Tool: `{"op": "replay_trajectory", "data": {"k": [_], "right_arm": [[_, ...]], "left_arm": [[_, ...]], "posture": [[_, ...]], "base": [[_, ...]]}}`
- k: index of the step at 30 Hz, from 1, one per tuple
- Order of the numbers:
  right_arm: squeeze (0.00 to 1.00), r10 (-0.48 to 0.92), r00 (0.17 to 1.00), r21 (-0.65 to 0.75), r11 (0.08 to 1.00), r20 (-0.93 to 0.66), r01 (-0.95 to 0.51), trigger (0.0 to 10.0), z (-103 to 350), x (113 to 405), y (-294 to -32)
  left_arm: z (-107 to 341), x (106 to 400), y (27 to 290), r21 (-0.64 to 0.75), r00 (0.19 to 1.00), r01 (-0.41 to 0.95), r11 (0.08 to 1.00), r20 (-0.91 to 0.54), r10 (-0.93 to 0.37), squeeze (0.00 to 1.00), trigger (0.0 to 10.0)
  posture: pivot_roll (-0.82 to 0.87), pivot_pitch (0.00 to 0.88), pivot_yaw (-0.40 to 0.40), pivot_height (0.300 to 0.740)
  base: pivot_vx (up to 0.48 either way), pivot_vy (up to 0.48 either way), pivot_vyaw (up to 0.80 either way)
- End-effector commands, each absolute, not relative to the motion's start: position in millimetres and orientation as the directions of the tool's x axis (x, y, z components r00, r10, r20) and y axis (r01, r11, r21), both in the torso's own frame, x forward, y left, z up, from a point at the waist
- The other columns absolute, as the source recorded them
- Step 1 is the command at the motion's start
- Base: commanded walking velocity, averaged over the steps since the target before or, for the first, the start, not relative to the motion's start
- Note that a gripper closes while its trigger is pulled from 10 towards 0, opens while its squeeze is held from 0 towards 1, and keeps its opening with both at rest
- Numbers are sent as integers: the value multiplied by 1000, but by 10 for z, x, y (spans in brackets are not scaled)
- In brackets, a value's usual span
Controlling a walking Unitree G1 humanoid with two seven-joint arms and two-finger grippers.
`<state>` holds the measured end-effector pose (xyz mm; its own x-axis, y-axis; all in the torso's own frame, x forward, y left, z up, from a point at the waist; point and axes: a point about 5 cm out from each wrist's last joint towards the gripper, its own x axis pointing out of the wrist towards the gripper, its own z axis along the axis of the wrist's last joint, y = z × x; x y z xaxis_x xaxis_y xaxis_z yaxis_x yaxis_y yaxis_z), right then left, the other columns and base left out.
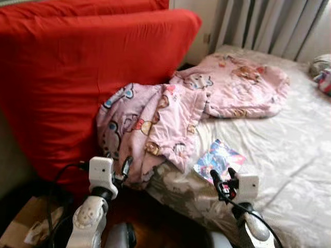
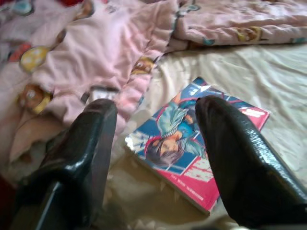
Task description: Clean up the room
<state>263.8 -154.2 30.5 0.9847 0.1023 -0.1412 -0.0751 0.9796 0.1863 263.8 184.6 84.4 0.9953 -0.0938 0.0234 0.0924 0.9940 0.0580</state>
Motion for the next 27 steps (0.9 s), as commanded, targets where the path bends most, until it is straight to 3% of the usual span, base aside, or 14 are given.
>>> {"op": "replay_trajectory", "data": {"k": [1, 27], "right_arm": [[0, 20, 986, 202, 979, -167, 14, 10000, 275, 2644, -1727], [0, 9, 974, 204, 978, -225, 38, 10000, 221, 2778, -1751]], "left_arm": [[863, 2647, 1794, 47, 994, 108, 993, 32, -109, 0, 10000], [884, 2657, 1776, 51, 991, 124, 991, 40, -127, 0, 10000]], "posture": [[-75, 30, -45, 586], [-66, 34, -40, 586]], "base": [[259, 0, 0], [347, 0, 0]]}}
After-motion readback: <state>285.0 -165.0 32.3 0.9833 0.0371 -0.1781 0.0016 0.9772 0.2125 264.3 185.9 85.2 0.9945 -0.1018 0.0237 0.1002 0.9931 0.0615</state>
